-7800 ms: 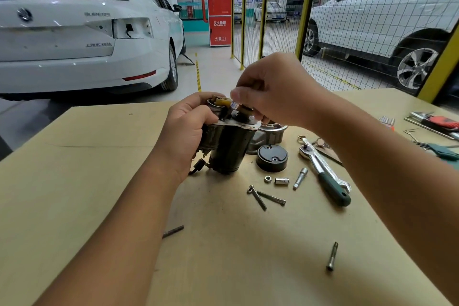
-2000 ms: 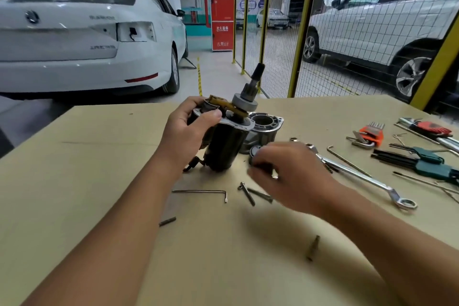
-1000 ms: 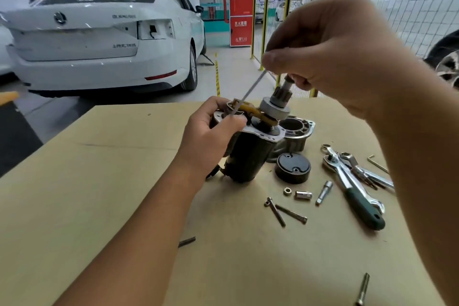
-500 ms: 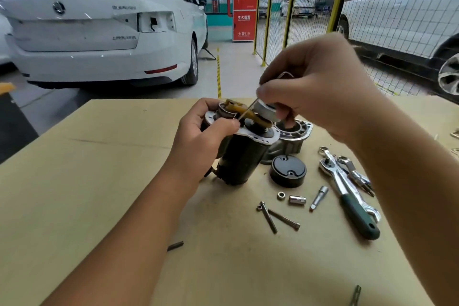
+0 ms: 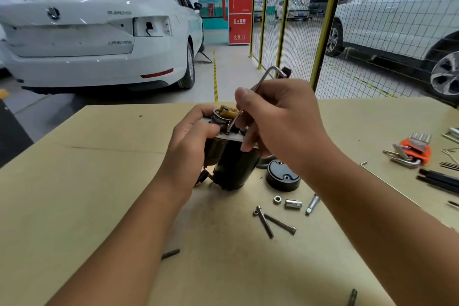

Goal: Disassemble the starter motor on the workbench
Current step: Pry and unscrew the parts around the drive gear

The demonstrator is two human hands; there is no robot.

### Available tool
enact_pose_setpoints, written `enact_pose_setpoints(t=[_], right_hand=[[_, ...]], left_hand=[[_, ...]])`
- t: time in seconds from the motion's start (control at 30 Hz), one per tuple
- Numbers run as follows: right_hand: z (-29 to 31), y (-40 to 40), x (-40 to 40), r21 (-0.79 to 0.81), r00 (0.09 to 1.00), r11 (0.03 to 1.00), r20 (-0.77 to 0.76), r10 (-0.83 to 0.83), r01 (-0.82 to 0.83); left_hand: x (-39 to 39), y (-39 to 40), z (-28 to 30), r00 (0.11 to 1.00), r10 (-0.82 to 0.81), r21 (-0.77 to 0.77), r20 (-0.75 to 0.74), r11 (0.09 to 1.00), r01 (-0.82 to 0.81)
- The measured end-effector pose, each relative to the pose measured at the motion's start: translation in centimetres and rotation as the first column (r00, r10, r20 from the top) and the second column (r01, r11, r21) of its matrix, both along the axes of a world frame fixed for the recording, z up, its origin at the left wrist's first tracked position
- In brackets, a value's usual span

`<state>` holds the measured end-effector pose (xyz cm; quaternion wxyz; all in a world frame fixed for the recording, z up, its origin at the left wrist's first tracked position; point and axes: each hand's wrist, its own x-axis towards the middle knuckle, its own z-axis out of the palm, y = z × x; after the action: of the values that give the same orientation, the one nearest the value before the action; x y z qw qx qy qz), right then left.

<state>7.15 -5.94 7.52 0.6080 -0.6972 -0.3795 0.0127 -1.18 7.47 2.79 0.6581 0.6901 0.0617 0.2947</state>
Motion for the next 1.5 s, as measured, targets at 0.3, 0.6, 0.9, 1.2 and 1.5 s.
enact_pose_setpoints(t=[0.3,0.6,0.9,1.2,1.5], right_hand=[[0.29,-0.21,0.14,0.013,0.995,0.999,-0.087,0.054,-0.053],[-0.65,0.32,0.04,0.03,1.0,1.0,0.001,-0.005,0.005],[-0.39,0.18,0.02,0.039,0.999,0.999,-0.039,0.036,-0.034],[-0.07,-0.02,-0.13,0.017,0.999,0.999,-0.018,0.042,-0.042],[0.1,0.2,0.0,-0.059,0.999,0.997,0.018,0.048,-0.047]], left_hand=[[-0.01,0.08,-0.14,1.0,-0.003,-0.002,-0.001,1.0,0.003],[-0.03,0.18,-0.27,1.0,-0.024,-0.023,0.004,0.999,0.025],[0.12,0.38,-0.4,1.0,-0.015,-0.031,-0.007,0.999,0.015],[0.09,0.63,-0.58,1.0,-0.008,0.007,-0.019,1.0,0.008],[0.02,0.59,0.34,0.977,0.089,0.414,0.195,0.895,-0.164]])
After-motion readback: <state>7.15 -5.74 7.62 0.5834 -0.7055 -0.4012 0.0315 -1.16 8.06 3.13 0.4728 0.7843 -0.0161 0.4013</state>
